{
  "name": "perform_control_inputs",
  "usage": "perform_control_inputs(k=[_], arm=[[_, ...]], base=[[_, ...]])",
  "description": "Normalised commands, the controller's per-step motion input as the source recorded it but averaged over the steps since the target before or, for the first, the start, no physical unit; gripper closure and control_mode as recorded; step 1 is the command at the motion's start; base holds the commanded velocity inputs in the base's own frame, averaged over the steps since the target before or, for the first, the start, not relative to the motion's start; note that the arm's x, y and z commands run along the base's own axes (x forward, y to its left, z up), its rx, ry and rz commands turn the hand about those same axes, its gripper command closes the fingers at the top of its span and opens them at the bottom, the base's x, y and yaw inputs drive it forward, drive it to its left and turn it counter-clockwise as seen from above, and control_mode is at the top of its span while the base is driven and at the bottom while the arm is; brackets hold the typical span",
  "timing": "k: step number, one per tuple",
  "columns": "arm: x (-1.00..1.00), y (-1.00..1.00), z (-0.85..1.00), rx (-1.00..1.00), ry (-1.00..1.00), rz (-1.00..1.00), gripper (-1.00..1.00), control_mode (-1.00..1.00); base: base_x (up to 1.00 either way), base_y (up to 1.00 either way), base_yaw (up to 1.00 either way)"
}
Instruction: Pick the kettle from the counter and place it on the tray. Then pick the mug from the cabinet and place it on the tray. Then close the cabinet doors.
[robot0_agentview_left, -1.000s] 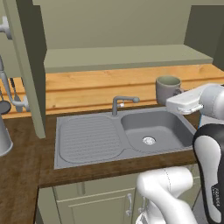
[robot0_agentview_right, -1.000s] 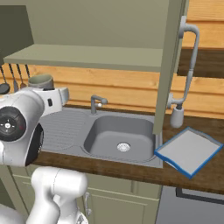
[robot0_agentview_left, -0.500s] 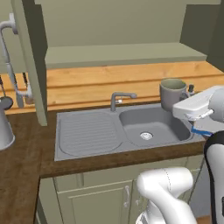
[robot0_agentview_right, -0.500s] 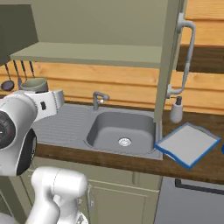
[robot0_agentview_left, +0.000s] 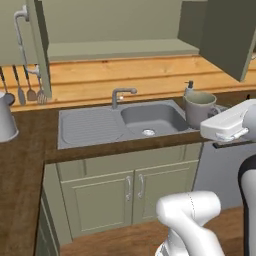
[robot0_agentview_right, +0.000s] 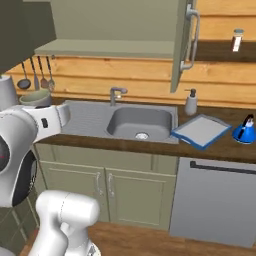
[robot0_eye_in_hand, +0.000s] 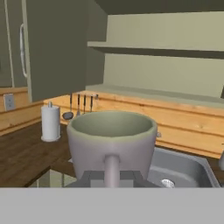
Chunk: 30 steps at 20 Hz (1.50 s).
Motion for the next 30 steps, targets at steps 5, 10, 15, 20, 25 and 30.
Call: perform_control_inputs(k=[5, 10, 15, 20, 25, 30], arm=[[0.00, 0.00, 0.00, 0.00, 0.00, 0.00, 1.00, 1.00], [0.00, 0.00, 0.00, 0.00, 0.00, 0.00, 1.00, 1.00], [0.00, 0.00, 0.00, 0.00, 0.00, 0.00, 1.00, 1.00], [0.00, 0.00, 0.00, 0.00, 0.00, 0.00, 1.00, 1.00], [0.00, 0.00, 0.00, 0.00, 0.00, 0.00, 1.00, 1.00], [0.00, 0.00, 0.00, 0.00, 0.00, 0.00, 1.00, 1.00]], base=[[-0.40, -0.60, -0.14], [-0.02, -0.79, -0.14], [0.02, -0.68, -0.14], [0.26, -0.62, -0.05], [0.59, -0.54, 0.00], [0.73, -0.45, 0.00]])
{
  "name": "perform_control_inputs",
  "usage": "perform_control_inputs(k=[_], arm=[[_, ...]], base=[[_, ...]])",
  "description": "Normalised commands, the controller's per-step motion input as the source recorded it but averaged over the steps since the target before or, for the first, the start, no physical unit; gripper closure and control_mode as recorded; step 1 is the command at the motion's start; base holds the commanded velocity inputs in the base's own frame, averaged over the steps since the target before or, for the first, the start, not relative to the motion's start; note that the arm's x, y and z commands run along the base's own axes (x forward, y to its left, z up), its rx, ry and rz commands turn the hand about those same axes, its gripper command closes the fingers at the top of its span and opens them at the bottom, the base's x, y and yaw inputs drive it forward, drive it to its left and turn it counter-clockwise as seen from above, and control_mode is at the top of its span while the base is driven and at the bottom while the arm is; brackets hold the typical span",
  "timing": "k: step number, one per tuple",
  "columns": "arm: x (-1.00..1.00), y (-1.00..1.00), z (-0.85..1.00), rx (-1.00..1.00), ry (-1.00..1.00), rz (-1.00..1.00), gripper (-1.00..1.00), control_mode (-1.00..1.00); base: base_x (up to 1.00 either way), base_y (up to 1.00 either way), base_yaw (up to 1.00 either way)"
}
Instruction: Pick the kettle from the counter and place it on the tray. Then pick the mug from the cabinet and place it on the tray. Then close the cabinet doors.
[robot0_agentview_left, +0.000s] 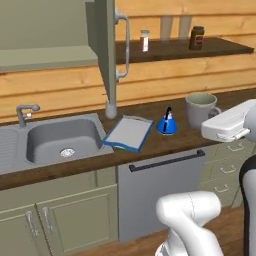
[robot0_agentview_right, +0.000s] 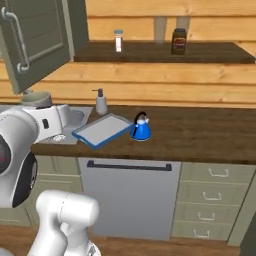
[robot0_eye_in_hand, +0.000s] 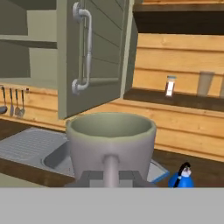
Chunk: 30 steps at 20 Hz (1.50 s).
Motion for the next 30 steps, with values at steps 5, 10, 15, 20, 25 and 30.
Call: perform_control_inputs(k=[5, 10, 15, 20, 25, 30], arm=[[0.00, 0.00, 0.00, 0.00, 0.00, 0.00, 1.00, 1.00], [0.00, 0.00, 0.00, 0.00, 0.00, 0.00, 1.00, 1.00], [0.00, 0.00, 0.00, 0.00, 0.00, 0.00, 1.00, 1.00], [0.00, 0.00, 0.00, 0.00, 0.00, 0.00, 1.00, 1.00], [0.00, 0.00, 0.00, 0.00, 0.00, 0.00, 1.00, 1.00], [0.00, 0.00, 0.00, 0.00, 0.00, 0.00, 1.00, 1.00]], base=[[0.69, -0.32, 0.00], [0.60, -0.17, 0.00], [0.56, -0.02, 0.00], [0.49, -0.01, 0.01], [0.21, 0.00, 0.02], [-0.04, 0.16, 0.00]])
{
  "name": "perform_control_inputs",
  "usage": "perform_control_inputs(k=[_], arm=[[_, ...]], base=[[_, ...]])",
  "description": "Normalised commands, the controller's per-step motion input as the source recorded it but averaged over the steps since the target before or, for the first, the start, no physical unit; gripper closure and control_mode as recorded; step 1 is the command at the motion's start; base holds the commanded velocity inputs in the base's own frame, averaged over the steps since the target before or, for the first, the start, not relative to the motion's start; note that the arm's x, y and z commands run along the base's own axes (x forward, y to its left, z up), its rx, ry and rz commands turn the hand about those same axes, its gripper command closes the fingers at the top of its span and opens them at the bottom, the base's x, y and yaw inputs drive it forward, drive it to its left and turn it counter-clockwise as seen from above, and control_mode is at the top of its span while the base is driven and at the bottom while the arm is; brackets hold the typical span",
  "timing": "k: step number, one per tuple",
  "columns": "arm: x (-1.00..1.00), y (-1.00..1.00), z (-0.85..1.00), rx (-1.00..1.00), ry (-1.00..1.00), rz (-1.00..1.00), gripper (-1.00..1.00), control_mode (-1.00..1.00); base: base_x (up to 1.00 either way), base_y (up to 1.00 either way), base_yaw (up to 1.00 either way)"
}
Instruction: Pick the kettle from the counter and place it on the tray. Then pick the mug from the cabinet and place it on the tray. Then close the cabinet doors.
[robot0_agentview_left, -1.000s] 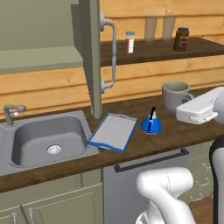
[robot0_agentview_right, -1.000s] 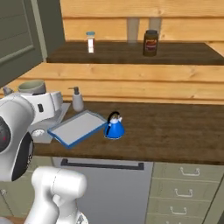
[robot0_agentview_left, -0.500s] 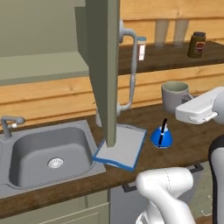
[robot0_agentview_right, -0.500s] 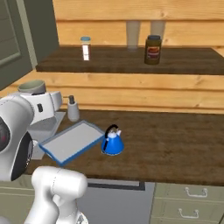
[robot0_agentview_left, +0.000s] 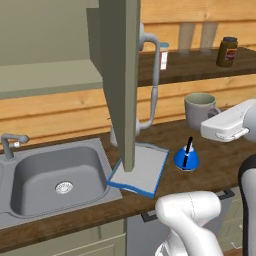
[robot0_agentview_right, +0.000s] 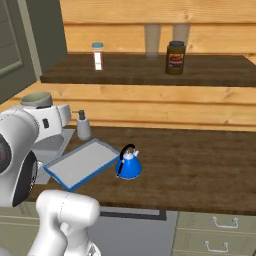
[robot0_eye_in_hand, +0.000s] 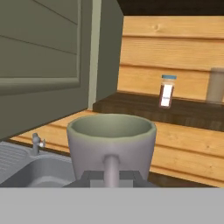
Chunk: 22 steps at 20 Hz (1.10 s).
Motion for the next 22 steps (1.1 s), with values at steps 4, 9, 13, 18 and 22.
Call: perform_control_inputs(k=[4, 9, 13, 18, 22], arm=[[0.00, 0.00, 0.00, 0.00, 0.00, 0.00, 1.00, 1.00], [0.00, 0.00, 0.00, 0.00, 0.00, 0.00, 1.00, 1.00], [-0.04, 0.00, -0.62, 0.00, 0.00, 0.04, 1.00, -1.00], [0.04, 0.00, -1.00, 0.02, 0.01, 0.15, 1.00, -1.00], [0.19, 0.02, -1.00, 0.05, 0.00, 0.21, 1.00, -1.00]], base=[[0.24, 0.02, 0.00], [0.16, 0.00, 0.00], [-0.01, 0.00, 0.01], [0.00, 0.00, 0.00], [0.00, 0.00, 0.00]])
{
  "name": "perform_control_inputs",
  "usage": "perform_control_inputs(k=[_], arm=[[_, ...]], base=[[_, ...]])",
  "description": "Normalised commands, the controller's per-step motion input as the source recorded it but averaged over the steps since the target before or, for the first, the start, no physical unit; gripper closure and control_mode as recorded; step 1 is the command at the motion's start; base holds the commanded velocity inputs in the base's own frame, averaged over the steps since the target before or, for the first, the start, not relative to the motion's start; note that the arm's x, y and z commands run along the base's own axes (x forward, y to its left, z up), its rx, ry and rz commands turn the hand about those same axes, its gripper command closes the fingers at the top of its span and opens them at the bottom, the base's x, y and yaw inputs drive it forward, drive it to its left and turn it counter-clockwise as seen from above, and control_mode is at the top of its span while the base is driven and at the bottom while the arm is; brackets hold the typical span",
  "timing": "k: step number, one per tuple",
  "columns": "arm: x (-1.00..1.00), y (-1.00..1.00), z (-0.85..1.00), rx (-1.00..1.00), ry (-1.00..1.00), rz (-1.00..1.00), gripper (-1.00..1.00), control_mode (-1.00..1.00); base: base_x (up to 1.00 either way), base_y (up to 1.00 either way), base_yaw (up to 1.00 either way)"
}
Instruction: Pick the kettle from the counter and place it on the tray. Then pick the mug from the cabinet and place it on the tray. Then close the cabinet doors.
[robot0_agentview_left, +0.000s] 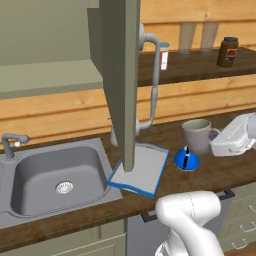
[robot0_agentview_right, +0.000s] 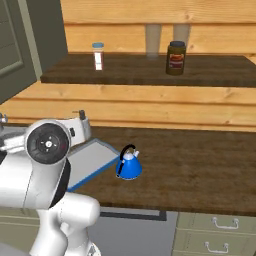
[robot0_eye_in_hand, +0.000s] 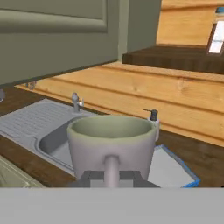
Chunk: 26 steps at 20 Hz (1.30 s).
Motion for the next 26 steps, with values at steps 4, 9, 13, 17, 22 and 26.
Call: perform_control_inputs(k=[4, 9, 13, 17, 22, 26], arm=[[0.32, 0.19, -1.00, 0.01, 0.00, 0.17, 1.00, -1.00], [0.51, 0.27, -1.00, 0.00, -0.03, 0.06, 1.00, -1.00], [0.29, 0.09, -0.81, 0.00, -0.09, 0.01, 1.00, -1.00], [0.11, 0.00, -0.43, 0.00, 0.00, 0.00, 1.00, -1.00], [0.44, 0.28, -0.59, 0.00, -0.01, 0.01, 1.00, -1.00], [0.53, 0.32, -0.63, 0.02, -0.10, 0.06, 1.00, -1.00]], base=[[0.00, 0.00, 0.00], [0.00, 0.00, 0.00], [0.00, 0.00, 0.00], [0.00, 0.00, 0.00], [0.00, 0.00, 0.00], [0.00, 0.00, 0.00]])
